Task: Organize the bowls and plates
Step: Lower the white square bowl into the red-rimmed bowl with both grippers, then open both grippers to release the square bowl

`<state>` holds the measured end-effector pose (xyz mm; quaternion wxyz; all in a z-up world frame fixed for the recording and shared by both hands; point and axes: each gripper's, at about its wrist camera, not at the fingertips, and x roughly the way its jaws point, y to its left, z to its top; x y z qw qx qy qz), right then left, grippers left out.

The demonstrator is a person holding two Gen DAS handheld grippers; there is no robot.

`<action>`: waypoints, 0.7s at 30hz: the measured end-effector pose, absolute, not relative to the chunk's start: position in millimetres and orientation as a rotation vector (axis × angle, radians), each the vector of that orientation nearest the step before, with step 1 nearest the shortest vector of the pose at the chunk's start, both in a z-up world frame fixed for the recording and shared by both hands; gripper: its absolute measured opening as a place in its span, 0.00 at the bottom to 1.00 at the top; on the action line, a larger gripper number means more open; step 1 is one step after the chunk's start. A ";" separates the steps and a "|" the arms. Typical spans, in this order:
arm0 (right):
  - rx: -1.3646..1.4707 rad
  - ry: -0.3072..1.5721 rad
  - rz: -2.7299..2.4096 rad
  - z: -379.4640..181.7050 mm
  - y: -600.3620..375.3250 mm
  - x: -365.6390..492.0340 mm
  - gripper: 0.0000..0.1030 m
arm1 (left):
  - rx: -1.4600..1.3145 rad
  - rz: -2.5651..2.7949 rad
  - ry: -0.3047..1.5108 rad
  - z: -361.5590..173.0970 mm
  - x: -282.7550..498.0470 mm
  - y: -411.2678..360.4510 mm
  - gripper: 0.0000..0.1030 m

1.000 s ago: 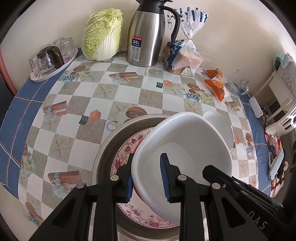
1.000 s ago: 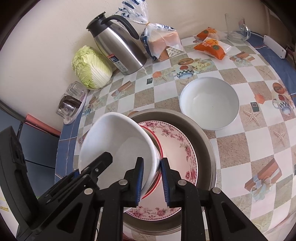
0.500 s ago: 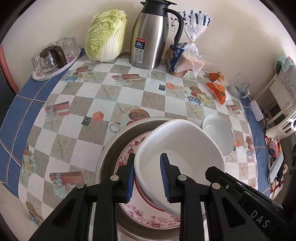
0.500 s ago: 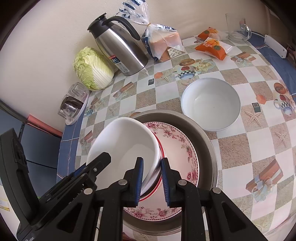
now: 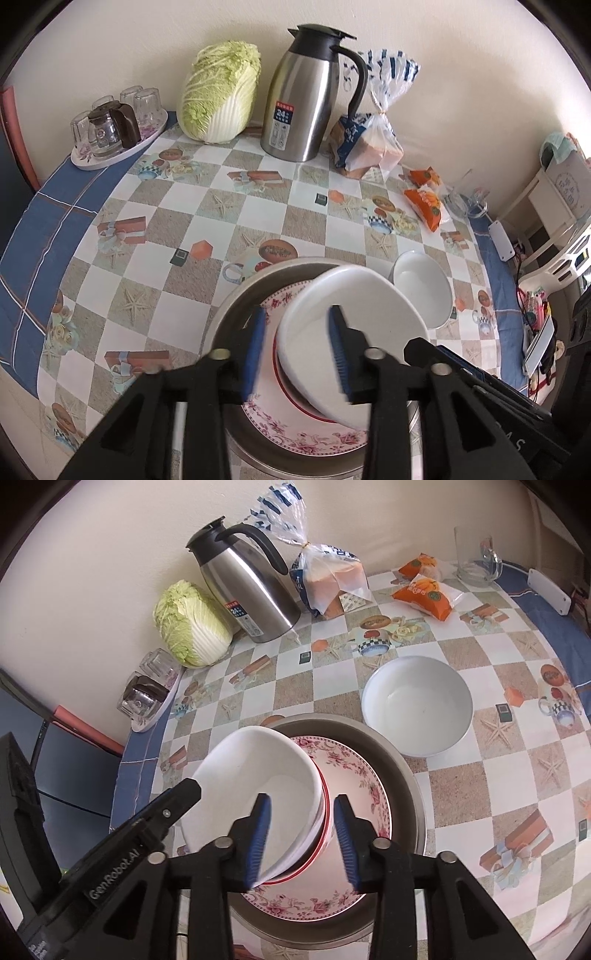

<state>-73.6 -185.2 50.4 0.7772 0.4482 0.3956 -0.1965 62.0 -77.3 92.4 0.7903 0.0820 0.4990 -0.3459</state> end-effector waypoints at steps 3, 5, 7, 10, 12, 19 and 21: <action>0.953 0.850 -0.441 53.7 -185.6 -74.5 0.55 | 0.160 -0.732 1.069 95.6 65.9 -71.6 0.56; 0.946 0.849 -0.451 54.6 -186.3 -75.4 0.56 | 0.156 -0.711 1.067 95.7 69.2 -68.7 0.62; 0.949 0.849 -0.458 54.3 -188.0 -76.5 0.58 | 0.156 -0.687 1.067 94.3 73.3 -66.3 0.79; 0.950 0.852 -0.470 53.2 -190.6 -78.3 0.63 | 0.153 -0.660 1.058 93.4 77.0 -62.2 0.83; 0.951 0.851 -0.471 52.6 -191.9 -79.8 0.68 | 0.144 -0.642 1.050 93.0 79.3 -58.8 0.83; 0.950 0.845 -0.481 50.0 -199.3 -85.7 0.74 | 0.149 -0.596 1.007 96.1 80.4 -55.6 0.91; 0.974 0.835 -0.491 47.8 -205.6 -91.5 0.75 | 0.164 -0.596 0.996 97.4 77.8 -59.2 0.91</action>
